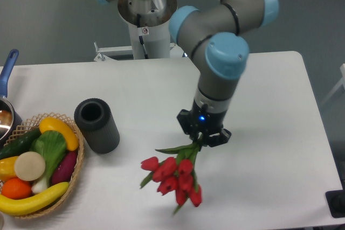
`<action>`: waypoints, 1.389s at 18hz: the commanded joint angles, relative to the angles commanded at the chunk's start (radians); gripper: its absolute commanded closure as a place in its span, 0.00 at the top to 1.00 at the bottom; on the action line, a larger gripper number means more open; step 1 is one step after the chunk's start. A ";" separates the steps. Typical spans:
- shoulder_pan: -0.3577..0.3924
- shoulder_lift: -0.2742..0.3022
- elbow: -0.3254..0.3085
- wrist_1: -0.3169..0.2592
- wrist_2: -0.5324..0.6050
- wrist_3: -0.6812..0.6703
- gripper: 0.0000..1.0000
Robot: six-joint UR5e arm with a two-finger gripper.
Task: Insert the flowers into the vase
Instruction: 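Carry the red tulip bunch in the gripper toward the black vase, then lower the tulip stems into the black vase opening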
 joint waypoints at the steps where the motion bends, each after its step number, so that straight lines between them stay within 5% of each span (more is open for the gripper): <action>1: 0.000 0.011 -0.012 0.022 -0.020 -0.012 0.00; 11: -0.058 0.045 0.023 0.045 -0.392 -0.170 0.00; 18: -0.064 0.112 -0.068 0.183 -0.626 -0.206 0.00; 25: -0.089 0.169 -0.108 0.198 -0.718 -0.203 0.00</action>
